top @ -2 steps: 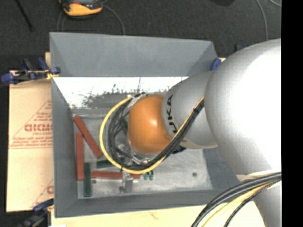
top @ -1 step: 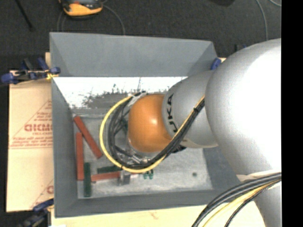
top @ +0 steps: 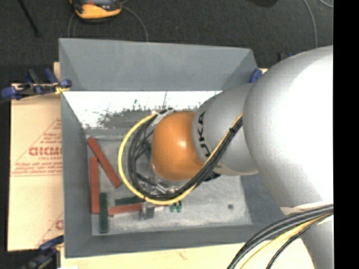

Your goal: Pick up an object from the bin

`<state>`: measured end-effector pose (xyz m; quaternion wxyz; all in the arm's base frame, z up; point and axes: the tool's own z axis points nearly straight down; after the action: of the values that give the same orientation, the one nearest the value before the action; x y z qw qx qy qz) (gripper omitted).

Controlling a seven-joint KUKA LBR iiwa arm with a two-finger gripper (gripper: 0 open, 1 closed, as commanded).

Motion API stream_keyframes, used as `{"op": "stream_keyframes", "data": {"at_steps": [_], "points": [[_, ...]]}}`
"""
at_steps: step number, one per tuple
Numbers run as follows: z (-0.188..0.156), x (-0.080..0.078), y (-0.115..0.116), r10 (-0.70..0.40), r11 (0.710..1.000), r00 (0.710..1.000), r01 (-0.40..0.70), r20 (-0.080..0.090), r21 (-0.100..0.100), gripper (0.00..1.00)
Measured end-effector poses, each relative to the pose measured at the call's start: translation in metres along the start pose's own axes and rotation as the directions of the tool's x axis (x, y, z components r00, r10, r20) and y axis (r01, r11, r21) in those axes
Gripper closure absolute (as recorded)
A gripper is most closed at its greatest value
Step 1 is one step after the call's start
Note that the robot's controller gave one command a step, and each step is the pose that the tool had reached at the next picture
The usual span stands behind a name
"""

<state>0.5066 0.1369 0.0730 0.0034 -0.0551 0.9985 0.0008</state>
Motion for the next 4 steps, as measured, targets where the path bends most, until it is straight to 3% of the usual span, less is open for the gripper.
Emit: {"op": "stream_keyframes", "data": {"at_steps": [1,2,3,4], "points": [[-0.196,0.005,-0.024,-0.008,1.000,1.000,0.008,-0.003,0.002,1.00],[-0.197,0.005,-0.024,-0.008,1.000,1.000,0.008,-0.001,0.002,1.00],[-0.129,-0.007,-0.033,0.129,0.992,0.992,-0.129,-0.008,0.002,0.00],[-0.131,-0.007,-0.033,0.129,0.992,0.992,-0.129,-0.003,0.002,0.00]]}}
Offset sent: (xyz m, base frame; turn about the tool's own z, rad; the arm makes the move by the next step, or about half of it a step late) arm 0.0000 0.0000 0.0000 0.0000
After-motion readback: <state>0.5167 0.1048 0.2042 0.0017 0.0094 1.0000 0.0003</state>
